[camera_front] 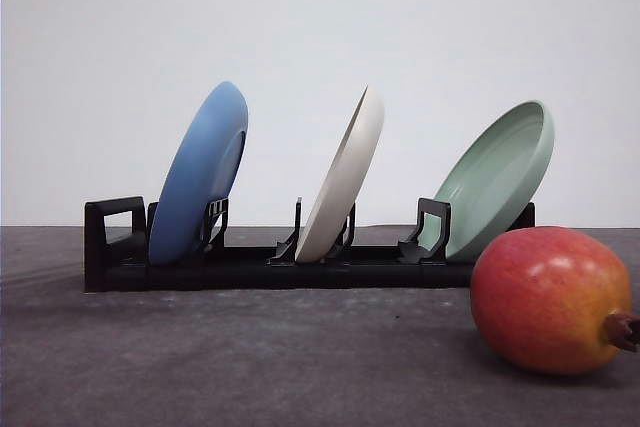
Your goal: Place pomegranate in white plate
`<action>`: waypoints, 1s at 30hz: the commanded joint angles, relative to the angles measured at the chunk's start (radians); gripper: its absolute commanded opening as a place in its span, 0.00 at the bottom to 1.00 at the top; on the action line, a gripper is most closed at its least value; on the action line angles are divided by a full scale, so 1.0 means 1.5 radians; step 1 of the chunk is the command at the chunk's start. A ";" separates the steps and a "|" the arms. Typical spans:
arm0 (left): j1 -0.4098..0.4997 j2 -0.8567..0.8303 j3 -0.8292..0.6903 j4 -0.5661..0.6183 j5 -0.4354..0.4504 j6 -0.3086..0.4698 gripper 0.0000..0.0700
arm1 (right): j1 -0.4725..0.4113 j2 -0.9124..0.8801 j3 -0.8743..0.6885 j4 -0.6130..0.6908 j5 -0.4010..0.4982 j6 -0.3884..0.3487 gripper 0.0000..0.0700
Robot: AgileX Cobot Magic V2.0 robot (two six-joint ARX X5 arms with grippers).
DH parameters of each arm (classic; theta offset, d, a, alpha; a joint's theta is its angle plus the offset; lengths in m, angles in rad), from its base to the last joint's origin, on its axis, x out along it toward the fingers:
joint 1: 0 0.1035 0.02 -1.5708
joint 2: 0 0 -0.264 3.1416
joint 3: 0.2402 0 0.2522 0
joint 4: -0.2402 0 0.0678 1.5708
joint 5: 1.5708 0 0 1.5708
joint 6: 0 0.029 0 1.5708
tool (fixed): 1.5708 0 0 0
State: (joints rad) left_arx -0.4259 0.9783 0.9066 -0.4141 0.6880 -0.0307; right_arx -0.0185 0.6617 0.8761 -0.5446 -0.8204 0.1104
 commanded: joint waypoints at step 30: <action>-0.187 0.573 0.418 0.016 -0.359 -0.039 0.90 | 0.037 0.003 0.014 -0.017 -0.004 0.014 0.83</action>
State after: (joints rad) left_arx -0.6979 1.8189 1.5055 -0.4080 0.1524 -0.0995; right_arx 0.0330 0.6617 0.8764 -0.5751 -0.8215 0.1215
